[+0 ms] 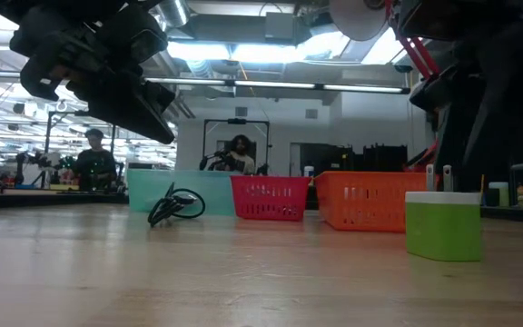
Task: Pick and place items into bin
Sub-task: Put the green charger adapter into the orange basket
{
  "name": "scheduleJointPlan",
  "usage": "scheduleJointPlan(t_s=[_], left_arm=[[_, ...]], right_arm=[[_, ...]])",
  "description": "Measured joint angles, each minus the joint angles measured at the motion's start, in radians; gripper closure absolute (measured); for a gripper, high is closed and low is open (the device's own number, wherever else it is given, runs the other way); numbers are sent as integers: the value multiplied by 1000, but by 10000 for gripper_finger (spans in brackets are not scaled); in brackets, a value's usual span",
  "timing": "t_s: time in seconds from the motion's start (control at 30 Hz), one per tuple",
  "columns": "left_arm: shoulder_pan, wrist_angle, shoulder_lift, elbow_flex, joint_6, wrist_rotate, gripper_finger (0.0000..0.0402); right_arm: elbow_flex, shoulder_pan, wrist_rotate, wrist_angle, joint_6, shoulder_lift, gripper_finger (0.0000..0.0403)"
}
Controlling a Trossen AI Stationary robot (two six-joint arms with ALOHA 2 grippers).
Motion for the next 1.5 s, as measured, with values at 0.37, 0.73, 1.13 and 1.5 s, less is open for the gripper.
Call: scheduleJointPlan(t_s=[0.37, 0.73, 1.13, 1.5], left_arm=[[0, 0, 0, 0, 0, 0, 396], [0, 0, 0, 0, -1, 0, 396], [0, 3, 0, 0, 0, 0, 396], [0, 3, 0, 0, 0, 0, 396]], right_arm=[[0, 0, 0, 14, 51, 14, 158], [0, 0, 1, 67, 0, 91, 164], [1, -2, 9, 136, -58, 122, 184], [1, -4, 14, 125, -58, 122, 277]])
